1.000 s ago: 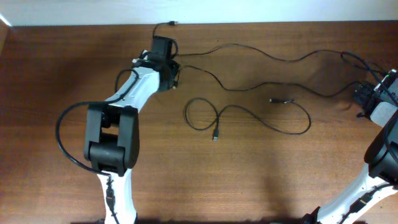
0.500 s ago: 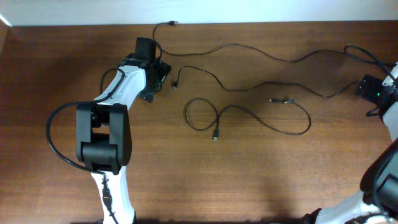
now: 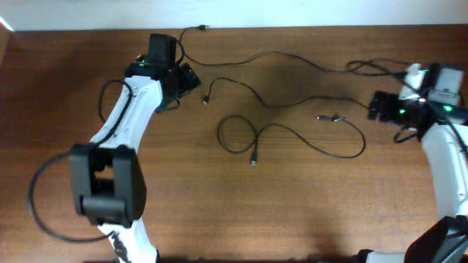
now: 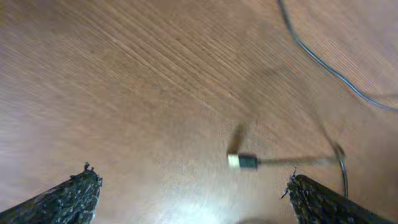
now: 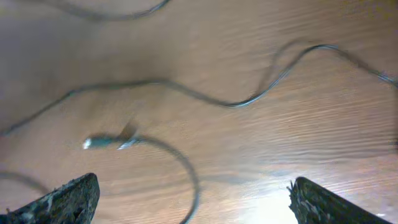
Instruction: Untangle cables
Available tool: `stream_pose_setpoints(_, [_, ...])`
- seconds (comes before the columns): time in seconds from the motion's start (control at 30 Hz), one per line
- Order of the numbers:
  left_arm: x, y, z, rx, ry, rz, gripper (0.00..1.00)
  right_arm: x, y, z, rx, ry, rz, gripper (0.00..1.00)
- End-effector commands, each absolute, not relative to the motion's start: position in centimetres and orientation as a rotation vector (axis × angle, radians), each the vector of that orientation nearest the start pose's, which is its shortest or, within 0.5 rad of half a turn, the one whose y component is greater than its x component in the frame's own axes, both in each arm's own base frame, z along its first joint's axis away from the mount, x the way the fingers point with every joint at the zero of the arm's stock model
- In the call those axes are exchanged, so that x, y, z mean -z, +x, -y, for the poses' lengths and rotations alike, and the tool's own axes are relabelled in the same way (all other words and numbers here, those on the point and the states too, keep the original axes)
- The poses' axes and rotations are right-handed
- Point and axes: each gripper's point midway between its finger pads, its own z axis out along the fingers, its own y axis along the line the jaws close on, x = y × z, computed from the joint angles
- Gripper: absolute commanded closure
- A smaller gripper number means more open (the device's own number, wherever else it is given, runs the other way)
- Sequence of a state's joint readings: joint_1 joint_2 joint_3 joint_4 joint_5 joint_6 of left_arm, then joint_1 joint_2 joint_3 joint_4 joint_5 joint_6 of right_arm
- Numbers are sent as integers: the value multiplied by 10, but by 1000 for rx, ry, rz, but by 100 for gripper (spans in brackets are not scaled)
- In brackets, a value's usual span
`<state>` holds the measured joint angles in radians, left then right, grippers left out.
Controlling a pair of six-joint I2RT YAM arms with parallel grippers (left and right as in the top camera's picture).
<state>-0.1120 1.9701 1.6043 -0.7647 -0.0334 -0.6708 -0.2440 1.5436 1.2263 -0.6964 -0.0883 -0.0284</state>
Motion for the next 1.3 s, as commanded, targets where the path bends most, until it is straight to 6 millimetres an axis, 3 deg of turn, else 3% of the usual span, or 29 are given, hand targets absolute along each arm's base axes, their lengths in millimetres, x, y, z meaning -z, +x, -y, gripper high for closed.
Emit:
stream_pose_setpoints(0.0, [-122, 462, 49, 101, -422, -2673, 0, -144, 381, 56, 22, 142, -2622, 1])
stream_pose_setpoints(0.23, [-118, 448, 79, 64, -135, -2745, 1, -114, 372, 51, 52, 126, -2742, 1])
stream_pose_setpoints(0.37, [-118, 445, 91, 72, -99, -2747, 1, -84, 371, 50, 36, 129, -2828, 1])
stream_pose_setpoints(0.53, [-118, 445, 91, 72, -98, -2747, 1, -46, 368, 50, 24, 134, -2926, 0])
stream_pose_setpoints(0.67, [-118, 445, 91, 72, -98, -2747, 1, -19, 363, 49, 15, 138, -2998, 7])
stream_pose_setpoints(0.73, [-118, 445, 91, 72, -98, -2747, 1, -13, 363, 49, 14, 138, -3010, 12])
stream_pose_setpoints(0.93, [-118, 445, 91, 72, -98, -2747, 1, -4, 361, 50, 17, 140, -3033, 43])
stream_pose_setpoints(1.13, [-118, 445, 91, 72, -98, -2747, 1, 2, 366, 53, 36, 140, -3011, 43])
stream_pose_setpoints(1.27, [-118, 445, 91, 72, -98, -2747, 1, 2, 370, 59, 89, 142, -2993, 35])
